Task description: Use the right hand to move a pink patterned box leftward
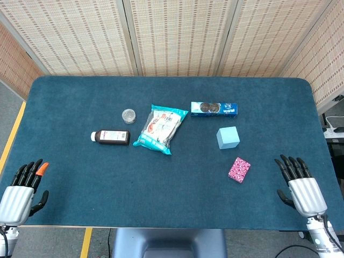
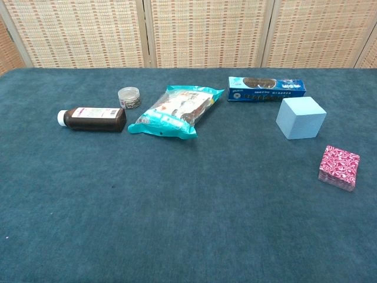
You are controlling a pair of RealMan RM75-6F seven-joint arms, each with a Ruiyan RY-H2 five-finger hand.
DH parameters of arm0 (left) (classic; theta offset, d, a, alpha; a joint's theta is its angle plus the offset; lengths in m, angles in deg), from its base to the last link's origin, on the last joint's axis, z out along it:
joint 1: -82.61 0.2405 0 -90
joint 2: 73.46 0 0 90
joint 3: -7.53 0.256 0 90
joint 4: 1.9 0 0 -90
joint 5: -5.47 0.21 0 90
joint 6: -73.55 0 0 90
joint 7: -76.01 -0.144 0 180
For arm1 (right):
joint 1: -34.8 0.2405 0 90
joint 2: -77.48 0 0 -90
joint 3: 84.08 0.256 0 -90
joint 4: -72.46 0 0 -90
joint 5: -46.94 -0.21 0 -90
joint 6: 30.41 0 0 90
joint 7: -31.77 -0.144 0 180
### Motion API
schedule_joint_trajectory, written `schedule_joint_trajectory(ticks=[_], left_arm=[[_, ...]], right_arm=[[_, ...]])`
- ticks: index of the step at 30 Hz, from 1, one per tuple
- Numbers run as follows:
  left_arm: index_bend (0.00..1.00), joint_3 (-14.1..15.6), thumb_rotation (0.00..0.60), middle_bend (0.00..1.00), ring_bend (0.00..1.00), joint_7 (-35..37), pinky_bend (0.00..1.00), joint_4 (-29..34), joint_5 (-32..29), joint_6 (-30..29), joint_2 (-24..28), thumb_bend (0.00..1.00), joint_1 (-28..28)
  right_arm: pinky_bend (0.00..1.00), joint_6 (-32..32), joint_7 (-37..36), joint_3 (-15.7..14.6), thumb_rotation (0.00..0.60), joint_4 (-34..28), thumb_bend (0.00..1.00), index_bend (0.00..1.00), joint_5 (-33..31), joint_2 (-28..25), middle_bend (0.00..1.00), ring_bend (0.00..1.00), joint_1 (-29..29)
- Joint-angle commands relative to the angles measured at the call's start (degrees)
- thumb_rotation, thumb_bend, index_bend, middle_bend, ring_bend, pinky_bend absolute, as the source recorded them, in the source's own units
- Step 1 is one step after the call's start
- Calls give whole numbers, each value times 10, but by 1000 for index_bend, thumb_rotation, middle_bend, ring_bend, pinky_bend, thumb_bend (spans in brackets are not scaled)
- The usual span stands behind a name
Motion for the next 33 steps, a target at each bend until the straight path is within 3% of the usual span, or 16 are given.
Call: schedule_joint_trajectory(ticks=[1,8,10,21,33], left_arm=[[0,-1,600,0,0,1,97,0,-5,5,0,462,-1],[0,-2,600,0,0,2,100,2,-6,10,1,461,-4],[0,-2,600,0,0,1,101,7,-6,12,1,462,-6],[0,-6,600,0,0,-24,106,19,-22,33,-3,461,-14],[0,-4,600,0,0,-35,117,28,-33,48,-1,462,-18]], right_arm=[[0,4,4,0,600,0,244,0,-2,2,0,0,2],[0,11,9,-2,600,8,244,0,1,4,0,0,5],[0,23,7,-3,600,32,244,0,29,9,0,0,25],[0,154,81,-22,600,103,244,7,111,-2,0,0,134],[0,236,93,-24,600,156,244,54,97,42,59,0,190]])
